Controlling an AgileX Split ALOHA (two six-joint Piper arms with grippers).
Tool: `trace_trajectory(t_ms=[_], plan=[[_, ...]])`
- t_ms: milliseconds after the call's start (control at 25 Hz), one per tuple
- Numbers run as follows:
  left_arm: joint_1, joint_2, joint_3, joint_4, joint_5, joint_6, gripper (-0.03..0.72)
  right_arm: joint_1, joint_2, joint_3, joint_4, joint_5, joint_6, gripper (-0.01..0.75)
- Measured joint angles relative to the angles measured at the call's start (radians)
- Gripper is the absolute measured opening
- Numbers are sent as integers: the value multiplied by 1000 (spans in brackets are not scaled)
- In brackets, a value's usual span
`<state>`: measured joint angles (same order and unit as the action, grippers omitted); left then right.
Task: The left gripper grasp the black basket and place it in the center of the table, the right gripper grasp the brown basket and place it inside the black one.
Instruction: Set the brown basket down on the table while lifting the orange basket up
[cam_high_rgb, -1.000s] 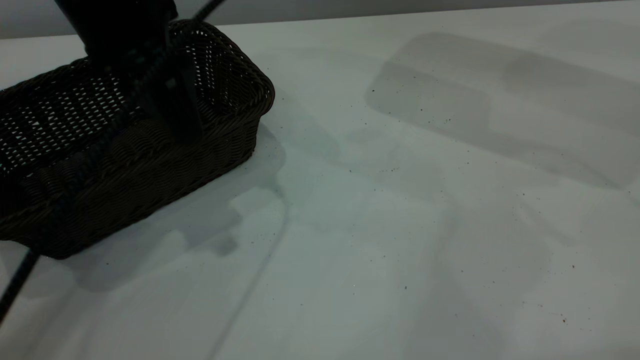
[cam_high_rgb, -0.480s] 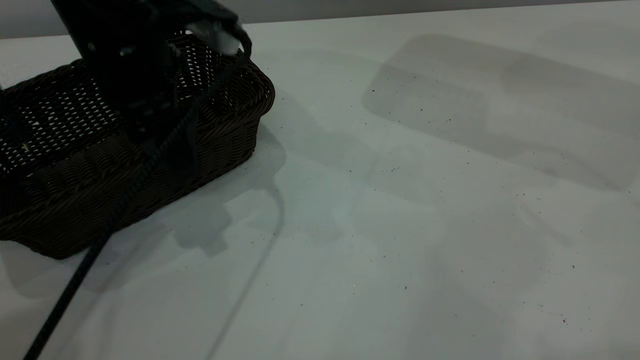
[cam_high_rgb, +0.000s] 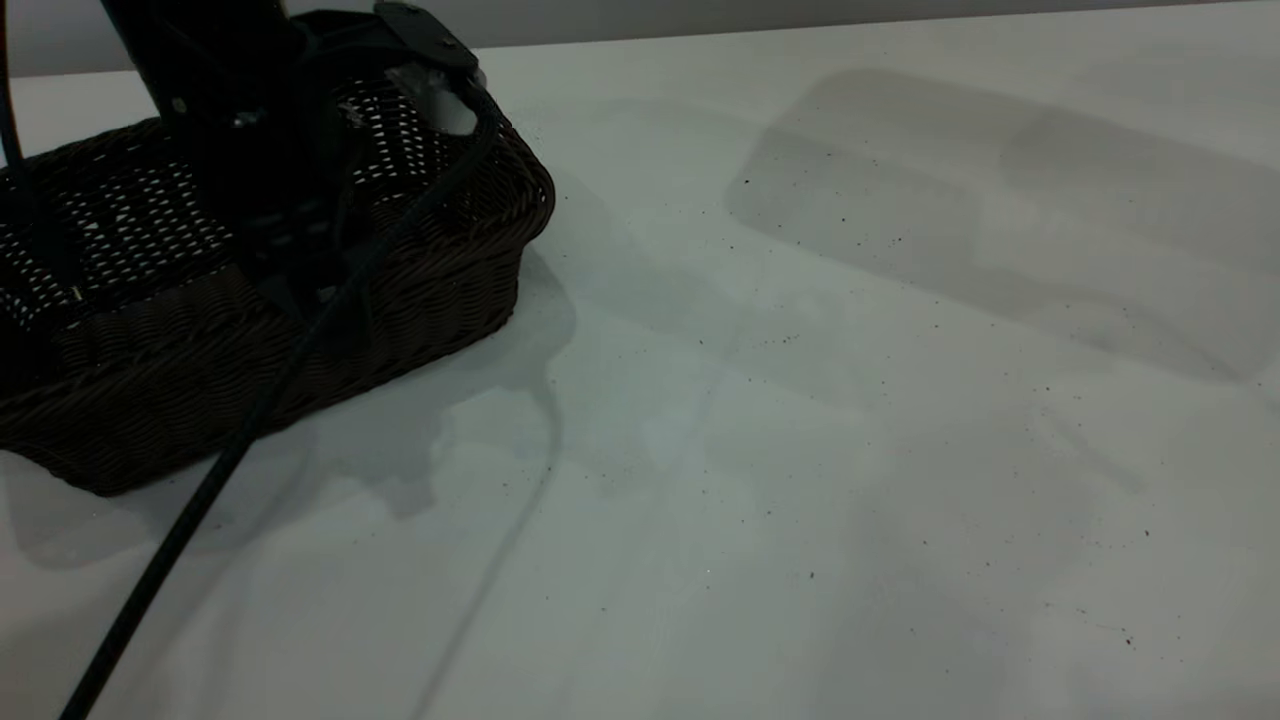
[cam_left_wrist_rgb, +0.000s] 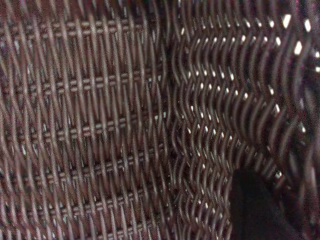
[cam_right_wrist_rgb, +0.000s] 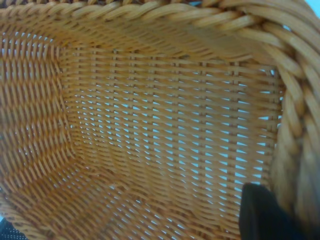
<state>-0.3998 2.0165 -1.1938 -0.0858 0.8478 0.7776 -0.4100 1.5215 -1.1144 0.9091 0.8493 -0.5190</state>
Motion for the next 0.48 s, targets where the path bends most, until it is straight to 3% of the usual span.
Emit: trace_trajectory(t_ms=[480], plan=[[-222,0,0,-12,3,125,190,0,0,0,0,-1,-2,115]])
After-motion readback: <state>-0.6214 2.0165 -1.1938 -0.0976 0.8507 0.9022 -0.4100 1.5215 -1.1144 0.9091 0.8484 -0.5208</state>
